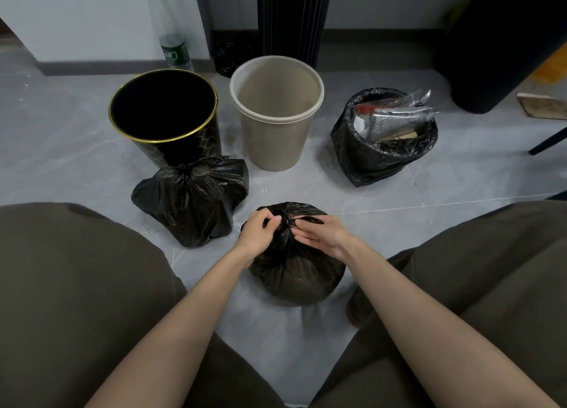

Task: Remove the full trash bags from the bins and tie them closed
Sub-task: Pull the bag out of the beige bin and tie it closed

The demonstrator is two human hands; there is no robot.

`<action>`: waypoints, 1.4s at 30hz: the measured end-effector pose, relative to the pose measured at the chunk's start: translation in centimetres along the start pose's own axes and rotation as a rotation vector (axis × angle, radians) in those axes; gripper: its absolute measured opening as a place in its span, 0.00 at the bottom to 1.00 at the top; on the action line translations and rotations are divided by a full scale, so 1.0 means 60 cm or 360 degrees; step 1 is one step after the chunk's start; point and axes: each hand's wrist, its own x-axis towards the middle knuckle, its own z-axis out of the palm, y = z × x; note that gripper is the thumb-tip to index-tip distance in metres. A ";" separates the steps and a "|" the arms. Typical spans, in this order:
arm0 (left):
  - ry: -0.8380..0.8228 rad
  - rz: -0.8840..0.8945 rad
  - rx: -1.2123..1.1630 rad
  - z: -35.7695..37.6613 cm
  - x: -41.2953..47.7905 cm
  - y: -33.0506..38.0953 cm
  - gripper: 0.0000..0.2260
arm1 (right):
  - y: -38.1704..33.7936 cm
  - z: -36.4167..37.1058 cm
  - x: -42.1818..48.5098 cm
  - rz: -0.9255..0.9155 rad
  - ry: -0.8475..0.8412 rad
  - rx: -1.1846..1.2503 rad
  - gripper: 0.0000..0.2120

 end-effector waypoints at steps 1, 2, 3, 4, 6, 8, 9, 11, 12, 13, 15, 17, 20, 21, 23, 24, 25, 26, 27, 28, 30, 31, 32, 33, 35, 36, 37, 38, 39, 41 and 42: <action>0.0002 -0.0135 -0.0275 0.005 -0.001 0.004 0.14 | 0.003 0.000 0.000 0.0027 0.0029 0.0088 0.02; 0.0002 -0.0276 -0.0553 0.010 -0.004 0.008 0.14 | 0.004 0.001 -0.002 0.0060 0.0075 0.0154 0.02; 0.0007 -0.0395 -0.0767 0.014 -0.006 0.011 0.13 | 0.007 0.003 -0.003 0.0090 0.0136 0.0181 0.03; 0.0014 -0.0476 -0.0896 0.016 -0.007 0.011 0.13 | 0.011 0.004 -0.003 0.0113 0.0202 0.0165 0.04; 0.0056 -0.0596 -0.1054 0.014 -0.007 0.006 0.13 | 0.015 0.002 -0.002 0.0152 0.0340 0.0120 0.06; 0.0120 -0.0698 -0.1154 0.007 -0.002 -0.003 0.13 | 0.020 -0.010 0.003 0.0200 0.0481 0.0155 0.12; 0.0148 -0.0736 -0.1157 0.005 0.000 -0.010 0.13 | 0.023 -0.017 0.006 0.0219 0.0539 0.0188 0.14; 0.0191 -0.0776 -0.1171 0.003 0.000 -0.018 0.13 | 0.030 -0.028 0.012 0.0200 0.0623 0.0227 0.15; 0.0212 -0.0771 -0.1224 0.003 0.000 -0.019 0.12 | 0.032 -0.029 0.014 0.0148 0.0635 0.0228 0.15; 0.0224 -0.0756 -0.1317 0.002 0.001 -0.019 0.12 | 0.031 -0.028 0.016 0.0074 0.0637 0.0229 0.13; 0.0186 -0.0678 -0.1531 -0.003 0.004 -0.012 0.11 | 0.026 -0.022 0.016 -0.0043 0.0586 0.0283 0.08; 0.0097 -0.0565 -0.1554 -0.005 0.004 -0.005 0.10 | 0.020 -0.013 0.016 -0.0079 0.0472 0.0416 0.10; 0.0088 -0.0448 -0.1441 0.003 0.007 0.001 0.12 | 0.018 0.003 0.020 -0.0067 0.0299 0.0545 0.14; 0.0126 -0.0423 -0.1495 0.005 0.007 0.005 0.13 | 0.017 0.009 0.020 -0.0051 0.0248 0.0598 0.15; 0.0200 -0.0434 -0.1677 0.006 0.010 0.012 0.13 | 0.015 0.019 0.020 -0.0015 0.0244 0.0739 0.15; 0.0222 -0.0482 -0.1753 0.006 0.013 0.013 0.13 | 0.015 0.023 0.022 -0.0006 0.0274 0.0827 0.15; 0.0237 -0.0542 -0.1793 0.007 0.015 0.012 0.13 | 0.016 0.027 0.024 0.0013 0.0319 0.0905 0.16; 0.0255 -0.0599 -0.1803 0.009 0.016 0.012 0.13 | 0.015 0.033 0.024 0.0044 0.0363 0.0962 0.17; 0.0273 -0.0646 -0.1800 0.010 0.017 0.013 0.13 | 0.015 0.036 0.025 0.0089 0.0410 0.0988 0.18; 0.0290 -0.0688 -0.1800 0.010 0.019 0.013 0.13 | 0.017 0.036 0.028 0.0130 0.0451 0.0994 0.18; 0.0318 -0.0790 -0.1843 0.006 0.023 0.010 0.12 | 0.018 0.029 0.029 0.0201 0.0517 0.0983 0.19; 0.0328 -0.0849 -0.1852 0.004 0.024 0.006 0.10 | 0.021 0.023 0.028 0.0225 0.0548 0.1002 0.19; 0.0337 -0.0892 -0.1848 0.002 0.024 0.002 0.08 | 0.026 0.017 0.030 0.0246 0.0576 0.1033 0.19; 0.0346 -0.0912 -0.1838 0.001 0.024 -0.004 0.06 | 0.029 0.011 0.031 0.0261 0.0591 0.1040 0.19; 0.0323 -0.0888 -0.1822 0.002 0.020 -0.013 0.05 | 0.034 0.004 0.031 0.0230 0.0580 0.0985 0.18; 0.0285 -0.0848 -0.1805 0.003 0.018 -0.013 0.06 | 0.033 0.004 0.031 0.0173 0.0572 0.0928 0.18; 0.0234 -0.0800 -0.1775 0.003 0.016 -0.012 0.08 | 0.029 0.004 0.030 0.0102 0.0568 0.0839 0.17; 0.0177 -0.0752 -0.1743 0.004 0.015 -0.010 0.10 | 0.026 0.005 0.030 0.0045 0.0566 0.0761 0.17; 0.0127 -0.0707 -0.1692 0.003 0.015 -0.007 0.11 | 0.021 0.006 0.027 0.0018 0.0571 0.0696 0.16; 0.0063 -0.0631 -0.1515 0.006 0.016 0.001 0.13 | 0.013 0.010 0.019 -0.0011 0.0551 0.0520 0.15; 0.0046 -0.0586 -0.1376 0.009 0.015 0.004 0.12 | 0.010 0.011 0.016 -0.0032 0.0540 0.0373 0.15</action>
